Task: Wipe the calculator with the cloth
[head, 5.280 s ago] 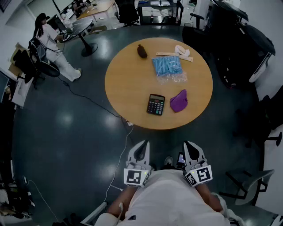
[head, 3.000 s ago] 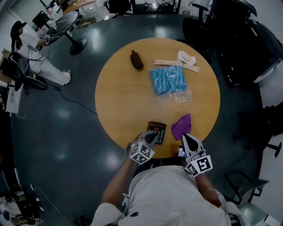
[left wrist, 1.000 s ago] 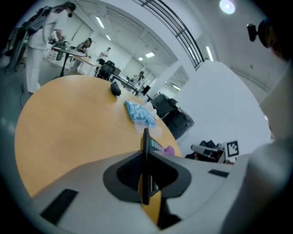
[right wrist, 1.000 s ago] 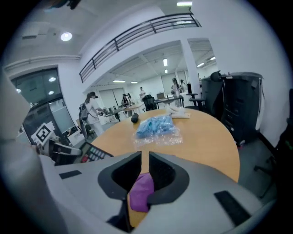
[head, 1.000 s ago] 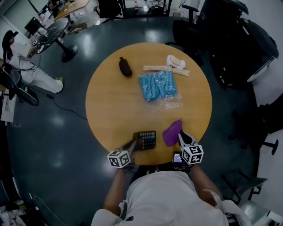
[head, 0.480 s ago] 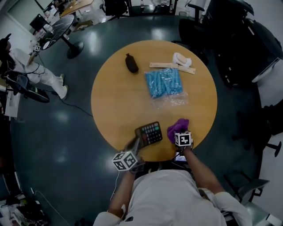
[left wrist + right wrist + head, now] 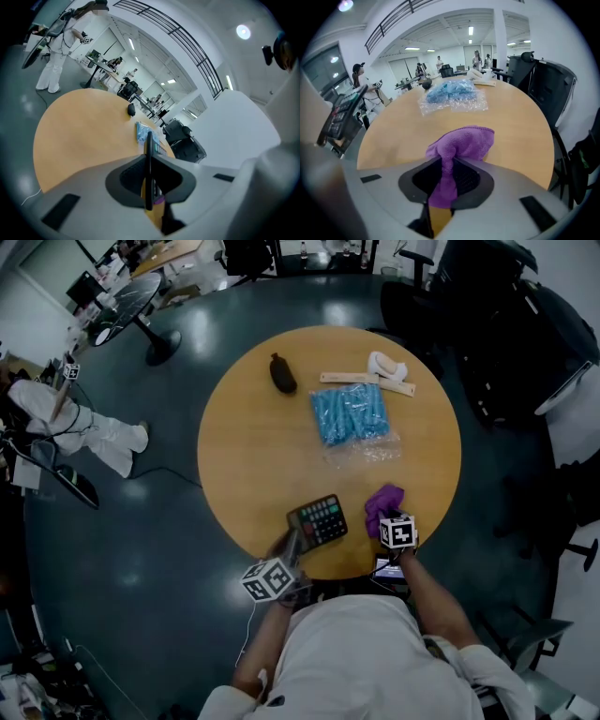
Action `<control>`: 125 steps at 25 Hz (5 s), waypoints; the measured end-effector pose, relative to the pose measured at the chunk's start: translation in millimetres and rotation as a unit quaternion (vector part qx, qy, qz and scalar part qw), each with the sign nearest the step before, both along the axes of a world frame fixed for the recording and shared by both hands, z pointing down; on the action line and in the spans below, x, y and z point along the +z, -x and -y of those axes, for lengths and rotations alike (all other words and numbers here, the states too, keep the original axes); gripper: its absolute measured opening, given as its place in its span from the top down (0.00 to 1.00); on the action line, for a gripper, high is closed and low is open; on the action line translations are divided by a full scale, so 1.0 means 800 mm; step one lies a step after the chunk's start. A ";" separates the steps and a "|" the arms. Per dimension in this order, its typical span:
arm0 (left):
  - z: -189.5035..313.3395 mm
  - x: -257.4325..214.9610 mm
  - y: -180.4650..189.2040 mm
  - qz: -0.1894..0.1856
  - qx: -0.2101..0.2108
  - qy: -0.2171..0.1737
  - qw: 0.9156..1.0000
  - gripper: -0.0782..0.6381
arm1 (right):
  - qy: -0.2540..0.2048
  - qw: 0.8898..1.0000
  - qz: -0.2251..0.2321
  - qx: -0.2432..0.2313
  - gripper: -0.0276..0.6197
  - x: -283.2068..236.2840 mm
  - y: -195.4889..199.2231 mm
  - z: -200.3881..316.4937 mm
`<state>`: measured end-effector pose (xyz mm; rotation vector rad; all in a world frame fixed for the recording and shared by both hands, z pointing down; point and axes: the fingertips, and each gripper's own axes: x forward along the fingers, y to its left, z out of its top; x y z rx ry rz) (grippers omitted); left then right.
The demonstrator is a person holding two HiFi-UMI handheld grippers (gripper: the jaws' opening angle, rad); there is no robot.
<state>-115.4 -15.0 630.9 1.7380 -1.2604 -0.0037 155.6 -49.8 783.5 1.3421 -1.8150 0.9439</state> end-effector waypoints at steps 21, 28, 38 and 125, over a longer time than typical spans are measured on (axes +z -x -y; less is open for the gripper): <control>0.022 -0.104 -0.070 -0.044 0.066 -0.078 0.994 0.83 | -0.299 0.900 0.058 -0.313 0.85 -0.331 0.231 -0.048; 0.016 -0.111 -0.074 -0.037 0.080 -0.082 0.993 0.83 | -0.281 0.905 0.006 -0.318 0.85 -0.322 0.219 -0.043; 0.007 -0.101 -0.068 -0.041 0.088 -0.064 0.993 0.83 | -0.256 0.917 -0.018 -0.306 0.85 -0.302 0.198 -0.048; -0.035 -0.138 -0.106 0.293 0.408 -0.353 0.789 0.83 | -0.122 0.924 0.157 -0.325 0.85 -0.259 0.092 -0.065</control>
